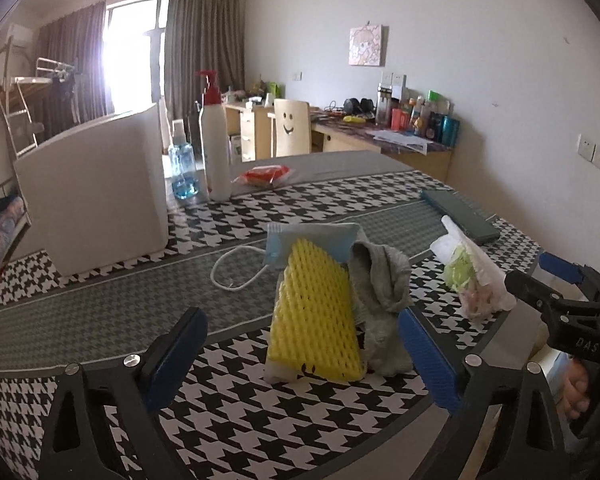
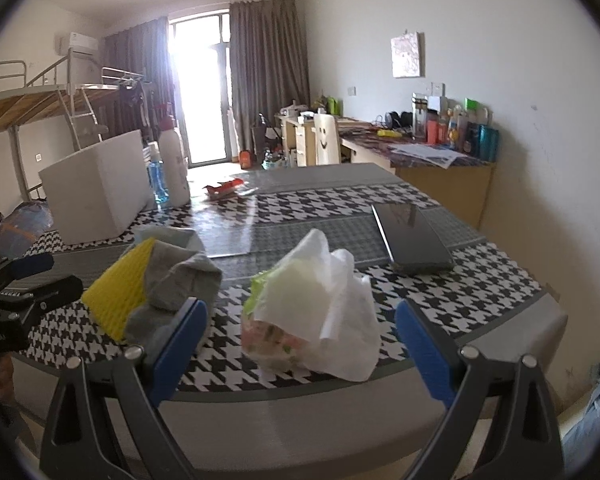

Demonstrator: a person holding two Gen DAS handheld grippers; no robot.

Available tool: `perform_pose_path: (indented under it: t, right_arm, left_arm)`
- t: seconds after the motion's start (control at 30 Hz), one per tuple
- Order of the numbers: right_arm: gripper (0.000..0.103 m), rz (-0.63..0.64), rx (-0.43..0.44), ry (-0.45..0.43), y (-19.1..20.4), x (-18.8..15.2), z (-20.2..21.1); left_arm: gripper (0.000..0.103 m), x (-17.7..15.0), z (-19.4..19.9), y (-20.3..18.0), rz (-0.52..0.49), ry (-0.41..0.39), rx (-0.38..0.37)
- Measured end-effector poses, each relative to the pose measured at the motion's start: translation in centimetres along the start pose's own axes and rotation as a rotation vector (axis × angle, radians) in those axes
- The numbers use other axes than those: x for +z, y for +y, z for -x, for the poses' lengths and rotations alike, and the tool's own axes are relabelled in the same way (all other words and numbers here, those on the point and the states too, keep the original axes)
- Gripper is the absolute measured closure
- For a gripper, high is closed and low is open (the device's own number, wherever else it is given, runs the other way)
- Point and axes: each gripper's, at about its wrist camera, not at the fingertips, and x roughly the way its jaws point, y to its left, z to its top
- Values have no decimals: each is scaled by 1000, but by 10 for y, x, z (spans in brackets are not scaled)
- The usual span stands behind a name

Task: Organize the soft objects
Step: 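Move both tools toward the soft items on the table, then grasp the yellow foam net sleeve with the left tool while the right tool grasps the white tissue paper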

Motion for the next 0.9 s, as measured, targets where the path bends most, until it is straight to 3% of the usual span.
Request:
perform_pose_path:
  t: [0.33, 0.5, 0.57, 0.8, 0.9]
  right_arm:
    - [6, -27, -27, 36, -13, -1, -17]
    - [13, -54, -36, 75, -24, -2, -30]
    - [21, -58, -37, 97, -27, -4, -36]
    - [33, -89, -54, 134, -39, -6, -44]
    - [42, -90, -63, 156, -42, -8, -47]
  left_arm:
    - [8, -3, -15, -2, -3, 35, -6]
    - [8, -3, -23, -4, -2, 53, -12]
    - [8, -4, -26, -3, 0, 58, -13]
    - [8, -5, -35, -5, -1, 79, -13]
    - [8, -5, -39, -7, -7, 89, -25]
